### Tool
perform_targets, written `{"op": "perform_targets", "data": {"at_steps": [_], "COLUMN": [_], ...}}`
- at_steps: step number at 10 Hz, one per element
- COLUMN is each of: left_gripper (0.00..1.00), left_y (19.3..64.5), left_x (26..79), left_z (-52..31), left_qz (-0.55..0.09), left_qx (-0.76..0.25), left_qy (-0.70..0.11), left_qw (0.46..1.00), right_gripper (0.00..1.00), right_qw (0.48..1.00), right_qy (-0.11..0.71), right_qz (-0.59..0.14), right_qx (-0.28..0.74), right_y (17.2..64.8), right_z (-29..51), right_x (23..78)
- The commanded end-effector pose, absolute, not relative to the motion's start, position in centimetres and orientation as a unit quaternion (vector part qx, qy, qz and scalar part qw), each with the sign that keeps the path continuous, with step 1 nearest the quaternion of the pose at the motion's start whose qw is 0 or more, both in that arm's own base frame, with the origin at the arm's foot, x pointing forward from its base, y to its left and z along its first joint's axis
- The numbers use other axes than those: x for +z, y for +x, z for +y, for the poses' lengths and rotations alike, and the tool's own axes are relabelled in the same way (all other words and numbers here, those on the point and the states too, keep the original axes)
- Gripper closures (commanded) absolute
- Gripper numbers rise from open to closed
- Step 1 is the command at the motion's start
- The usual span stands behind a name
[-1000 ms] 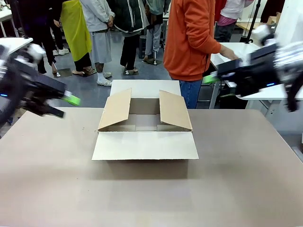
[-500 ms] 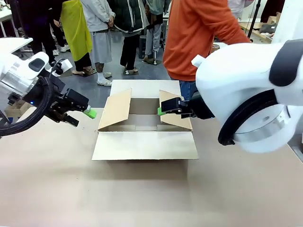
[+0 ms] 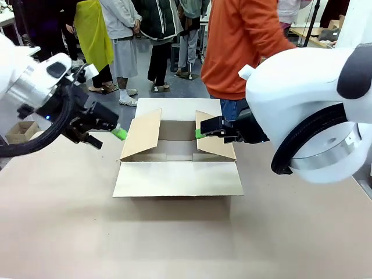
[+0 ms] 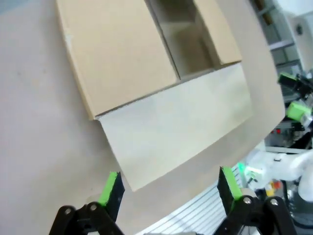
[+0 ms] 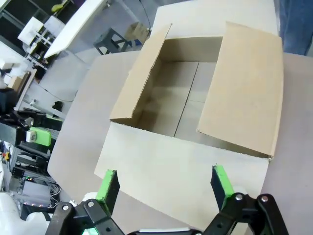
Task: Pack the gift set into the box.
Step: Place both hands on the side flaps of the Package Box and spread them outward.
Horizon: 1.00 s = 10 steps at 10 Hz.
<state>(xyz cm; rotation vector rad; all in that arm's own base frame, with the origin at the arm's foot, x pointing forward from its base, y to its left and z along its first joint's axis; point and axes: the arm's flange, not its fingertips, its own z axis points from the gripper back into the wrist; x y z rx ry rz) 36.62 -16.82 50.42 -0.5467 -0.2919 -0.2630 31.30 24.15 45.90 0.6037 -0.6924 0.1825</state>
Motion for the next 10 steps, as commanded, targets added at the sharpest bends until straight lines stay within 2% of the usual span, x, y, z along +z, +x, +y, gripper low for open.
{"op": "perform_targets", "data": {"at_steps": [1, 2, 4, 7, 10], "left_gripper": [0.0, 0.0, 0.0, 0.0, 0.0], "left_y": [41.5, 44.7, 48.8, 49.9, 50.3], "left_x": [54.5, 54.6, 52.9, 49.7, 48.4], "left_z": [-22.6, -25.2, -27.6, -29.5, -29.8], "left_qz": [-0.054, -0.002, 0.034, 0.024, 0.031], "left_qx": [-0.129, -0.114, -0.065, -0.026, -0.018], "left_qy": [-0.208, -0.192, -0.174, -0.15, -0.132], "left_qw": [0.968, 0.975, 0.982, 0.988, 0.991], "right_gripper": [0.0, 0.0, 0.0, 0.0, 0.0], "right_qw": [0.891, 0.891, 0.891, 0.892, 0.877], "right_qy": [0.298, 0.298, 0.298, 0.292, 0.303], "right_qz": [-0.331, -0.331, -0.331, -0.333, -0.36], "right_qx": [0.088, 0.088, 0.088, 0.089, 0.1], "right_y": [31.3, 31.3, 31.3, 31.3, 33.3], "right_z": [23.9, 23.9, 23.9, 24.2, 24.3], "right_x": [46.3, 46.3, 46.3, 45.9, 45.8]}}
